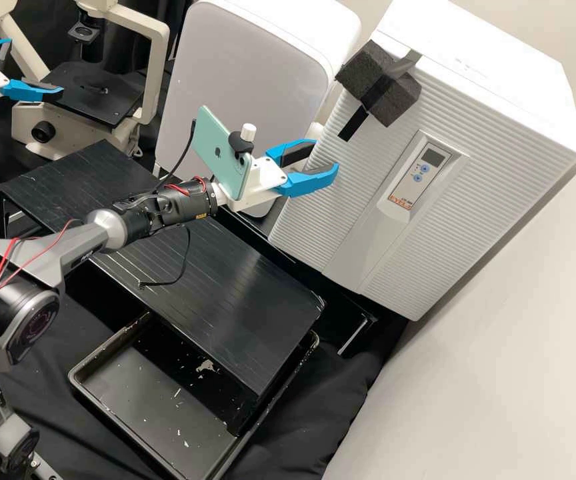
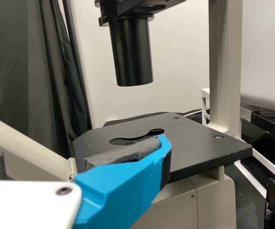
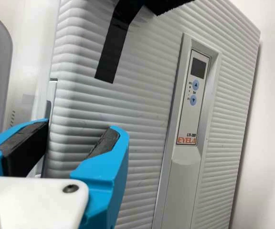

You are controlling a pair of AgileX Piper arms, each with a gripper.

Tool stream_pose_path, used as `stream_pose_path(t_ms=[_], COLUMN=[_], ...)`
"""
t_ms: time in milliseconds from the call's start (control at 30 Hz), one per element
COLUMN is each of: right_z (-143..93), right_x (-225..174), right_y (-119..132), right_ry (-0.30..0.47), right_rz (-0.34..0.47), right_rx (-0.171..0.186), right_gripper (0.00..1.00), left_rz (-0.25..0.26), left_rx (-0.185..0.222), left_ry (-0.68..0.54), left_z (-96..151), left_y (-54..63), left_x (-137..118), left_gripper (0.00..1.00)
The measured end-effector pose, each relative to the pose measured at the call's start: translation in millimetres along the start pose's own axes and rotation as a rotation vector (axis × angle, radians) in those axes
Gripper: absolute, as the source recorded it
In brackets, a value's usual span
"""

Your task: Open the incubator door

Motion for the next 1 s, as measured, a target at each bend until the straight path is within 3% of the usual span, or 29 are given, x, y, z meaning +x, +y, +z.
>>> stream_pose_path(t_ms=[400,667,867,1000], right_z=[3.6,12.2,19.5,26.0], right_x=[-0.3,-17.0,-43.8,-72.1], right_y=[1.6,17.6,30.7,40.9], right_ry=[-0.013,-0.024,-0.056,-0.122], right_rz=[-0.034,-0.045,-0.006,0.104], right_rx=[0.011,0.025,0.071,0.124], right_gripper=[0.0,0.0,0.0,0.0], left_rz=[0.0,0.0,0.0,0.0], left_rx=[0.0,0.0,0.0,0.0], left_ry=[0.0,0.0,0.0,0.0], left_z=[0.0,0.0,0.0,0.0], left_y=[0.0,0.0,0.0,0.0], left_x=[0.0,0.0,0.0,0.0], left_gripper=[1.0,1.0,1.0,1.0])
